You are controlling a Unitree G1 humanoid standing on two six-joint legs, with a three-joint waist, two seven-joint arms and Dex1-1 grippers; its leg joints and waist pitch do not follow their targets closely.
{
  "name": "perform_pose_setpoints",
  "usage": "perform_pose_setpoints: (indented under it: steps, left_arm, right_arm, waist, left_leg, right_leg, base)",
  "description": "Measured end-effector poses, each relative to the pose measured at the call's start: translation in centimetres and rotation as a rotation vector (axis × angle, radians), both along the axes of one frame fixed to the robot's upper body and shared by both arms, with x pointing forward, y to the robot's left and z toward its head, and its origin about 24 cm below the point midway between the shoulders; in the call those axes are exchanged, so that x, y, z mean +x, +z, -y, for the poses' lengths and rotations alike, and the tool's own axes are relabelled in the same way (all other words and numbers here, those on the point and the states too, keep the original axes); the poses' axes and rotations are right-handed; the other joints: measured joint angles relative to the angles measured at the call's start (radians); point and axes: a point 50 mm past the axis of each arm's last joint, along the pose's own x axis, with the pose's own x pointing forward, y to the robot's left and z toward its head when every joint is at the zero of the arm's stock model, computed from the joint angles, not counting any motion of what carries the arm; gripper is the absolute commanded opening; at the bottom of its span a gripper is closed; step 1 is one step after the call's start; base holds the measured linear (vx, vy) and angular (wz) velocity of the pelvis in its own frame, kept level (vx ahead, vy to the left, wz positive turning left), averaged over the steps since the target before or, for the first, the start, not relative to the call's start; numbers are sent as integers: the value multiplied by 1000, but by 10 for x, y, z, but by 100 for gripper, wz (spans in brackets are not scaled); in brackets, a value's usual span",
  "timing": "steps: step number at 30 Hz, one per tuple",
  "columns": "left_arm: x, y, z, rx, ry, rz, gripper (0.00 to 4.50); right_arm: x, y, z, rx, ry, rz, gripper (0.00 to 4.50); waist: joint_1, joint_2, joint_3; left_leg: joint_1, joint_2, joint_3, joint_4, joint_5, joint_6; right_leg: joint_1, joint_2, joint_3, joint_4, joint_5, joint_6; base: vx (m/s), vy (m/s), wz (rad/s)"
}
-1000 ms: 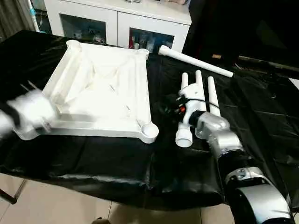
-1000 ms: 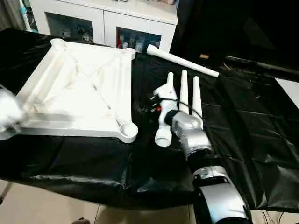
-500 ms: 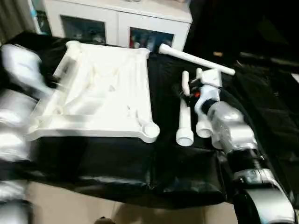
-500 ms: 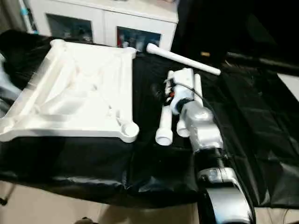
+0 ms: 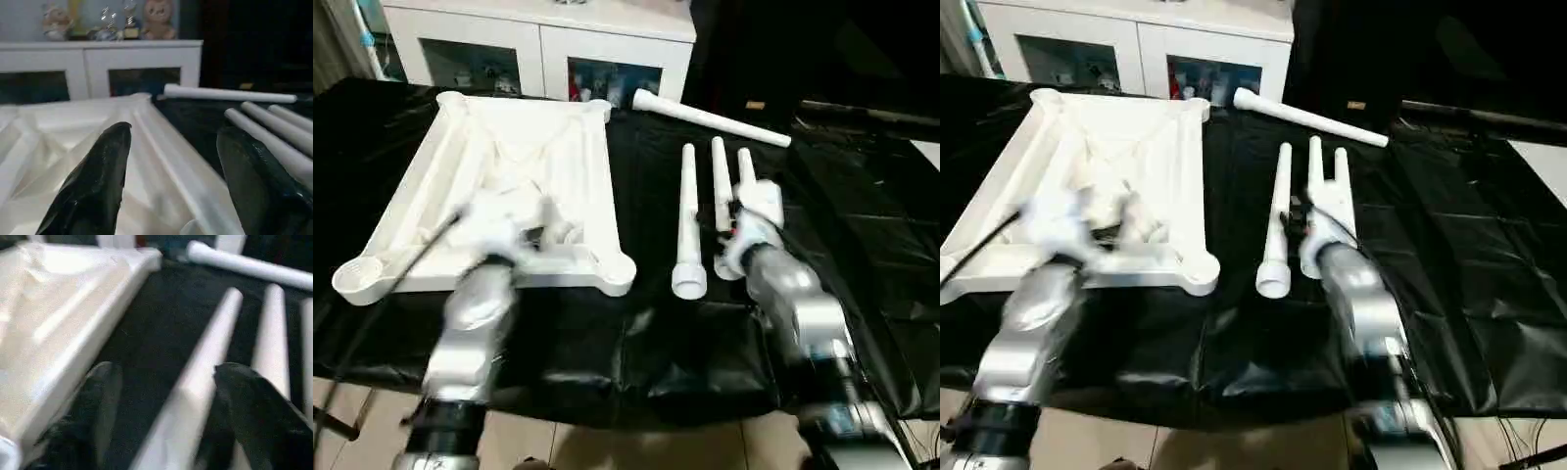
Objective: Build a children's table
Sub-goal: Pick table leg
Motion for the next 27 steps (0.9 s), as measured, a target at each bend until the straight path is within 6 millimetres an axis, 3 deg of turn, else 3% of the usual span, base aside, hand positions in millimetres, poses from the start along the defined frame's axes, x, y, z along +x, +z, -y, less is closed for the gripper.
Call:
perform_pose_setpoints:
  steps: [1, 4, 5, 10, 13, 17, 25, 27]
  left_arm:
    - [-2, 1, -6, 53, -43, -17, 313]
    - [-4, 4, -13, 120, -112, -41, 313]
    - [-6, 5, -16, 169, -164, -58, 313]
    - [-16, 10, -13, 271, -361, -131, 313]
    - [-23, 17, -12, 286, -467, -168, 313]
    - [-29, 19, -8, 307, -559, -207, 313]
    - [-42, 19, 1, 332, -688, -287, 313]
    - [-43, 19, 0, 340, -692, -297, 313]
  right_arm:
    - [12, 3, -5, -35, 9, -30, 380]
    - [25, 10, -4, -86, -2, -49, 397]
    - [30, 9, -6, -105, -9, -86, 423]
    - [40, 3, -12, -176, -60, -213, 443]
    - [43, -1, -13, -271, -88, -310, 443]
    - [39, -15, -14, -275, -97, -401, 443]
    - [35, -25, -14, -185, -112, -516, 443]
    - [34, -28, -14, -176, -116, -534, 417]
  waist:
    - [-6, 0, 0]
    - [-4, -2, 0]
    - [-3, -3, 0]
    - [5, -3, 1]
    - [3, -3, 1]
    - [4, -4, 0]
    - [3, -4, 1]
    - [3, -4, 1]
  left_leg:
    - [-1, 0, 0, 1, 0, 0]
    - [-2, 0, -1, 2, 0, -1]
    - [-2, 0, -1, 3, 0, -1]
    - [-4, 0, 0, 4, 0, -1]
    - [-4, 0, 1, 4, 1, -1]
    - [-4, 1, 2, 4, 1, -1]
    - [-4, 2, 2, 4, 1, -1]
    - [-4, 2, 2, 4, 1, -1]
  right_leg:
    - [-3, 2, 3, 0, 3, 0]
    - [-4, 6, 7, 0, 5, -2]
    - [-4, 7, 8, 0, 7, -5]
    - [-5, 8, 9, -1, 6, -5]
    - [-6, 9, 10, 0, 5, -6]
    - [-6, 9, 10, 0, 3, -6]
    - [-6, 10, 10, 1, 3, -6]
    - [-6, 10, 10, 1, 4, -6]
  base:
    - [0, 0, 0]
    - [0, 0, 0]
    - [0, 0, 0]
    - [0, 0, 0]
    - [0, 0, 0]
    - [0, 0, 0]
    - [0, 0, 0]
    - [0, 0, 0]
